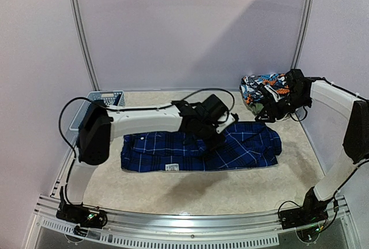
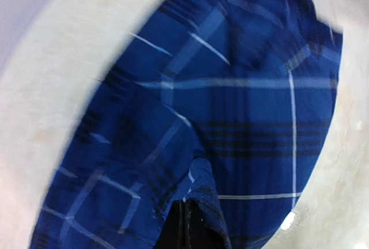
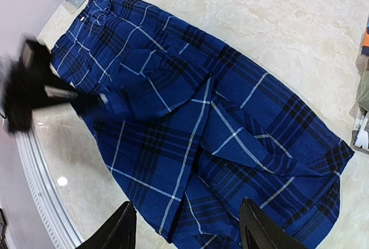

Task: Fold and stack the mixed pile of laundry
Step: Adjust the rectangle-folded shirt at the center of the board.

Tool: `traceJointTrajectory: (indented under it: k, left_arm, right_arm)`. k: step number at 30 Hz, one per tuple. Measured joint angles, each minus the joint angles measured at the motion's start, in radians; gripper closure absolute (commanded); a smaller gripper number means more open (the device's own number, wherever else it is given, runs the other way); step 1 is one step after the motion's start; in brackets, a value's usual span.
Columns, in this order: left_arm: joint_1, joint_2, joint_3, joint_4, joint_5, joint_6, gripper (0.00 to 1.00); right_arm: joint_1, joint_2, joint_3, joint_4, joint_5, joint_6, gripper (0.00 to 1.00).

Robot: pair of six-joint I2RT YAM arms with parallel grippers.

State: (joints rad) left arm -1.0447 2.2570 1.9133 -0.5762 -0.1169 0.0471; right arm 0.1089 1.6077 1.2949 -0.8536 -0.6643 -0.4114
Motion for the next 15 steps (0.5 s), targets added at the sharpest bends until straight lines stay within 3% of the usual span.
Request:
traceJointTrajectory:
  k: [7,15]
  left_arm:
    - [0.134,-0.312,-0.156,0.219,0.011,-0.113,1.00]
    - [0.204,-0.497,-0.305,0.348,-0.024,-0.195,1.00]
  right_arm:
    - [-0.005,0.002,0.000,-0.032,0.016,-0.023,0.39]
    - [-0.005,0.019,0.000,-0.093,0.043,-0.071,0.39]
